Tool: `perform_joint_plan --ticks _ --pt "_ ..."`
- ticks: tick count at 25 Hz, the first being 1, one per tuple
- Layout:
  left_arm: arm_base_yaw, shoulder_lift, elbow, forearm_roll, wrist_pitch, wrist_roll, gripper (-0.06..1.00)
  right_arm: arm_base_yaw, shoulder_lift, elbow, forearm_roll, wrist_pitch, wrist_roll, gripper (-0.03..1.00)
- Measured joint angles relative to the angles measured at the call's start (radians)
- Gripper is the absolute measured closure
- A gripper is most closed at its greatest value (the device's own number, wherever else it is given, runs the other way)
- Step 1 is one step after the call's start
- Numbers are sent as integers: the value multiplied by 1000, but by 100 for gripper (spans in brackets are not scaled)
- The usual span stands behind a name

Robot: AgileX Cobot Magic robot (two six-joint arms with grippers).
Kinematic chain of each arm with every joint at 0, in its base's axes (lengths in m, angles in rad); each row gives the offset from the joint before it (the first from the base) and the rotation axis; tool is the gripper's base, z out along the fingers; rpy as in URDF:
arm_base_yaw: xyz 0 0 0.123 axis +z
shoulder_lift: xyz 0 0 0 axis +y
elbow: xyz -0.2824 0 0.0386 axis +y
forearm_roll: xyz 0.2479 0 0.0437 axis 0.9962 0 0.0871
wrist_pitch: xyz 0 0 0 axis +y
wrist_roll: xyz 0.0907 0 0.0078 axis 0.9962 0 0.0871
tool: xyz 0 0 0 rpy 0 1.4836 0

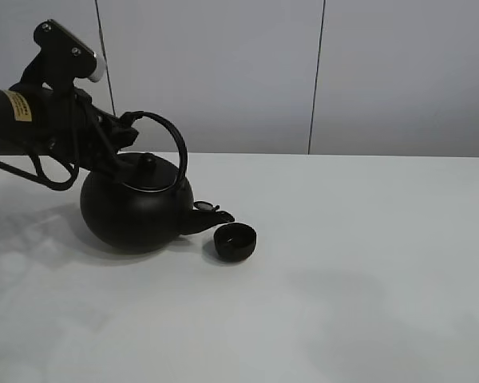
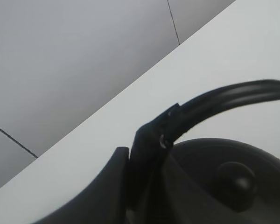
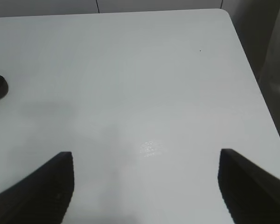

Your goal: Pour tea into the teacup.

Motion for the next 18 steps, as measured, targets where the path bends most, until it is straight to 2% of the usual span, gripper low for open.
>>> perform_joint_plan --ticks 18 --pt "-3 0 -22 0 12 31 83 0 0 0 0 1 0 39"
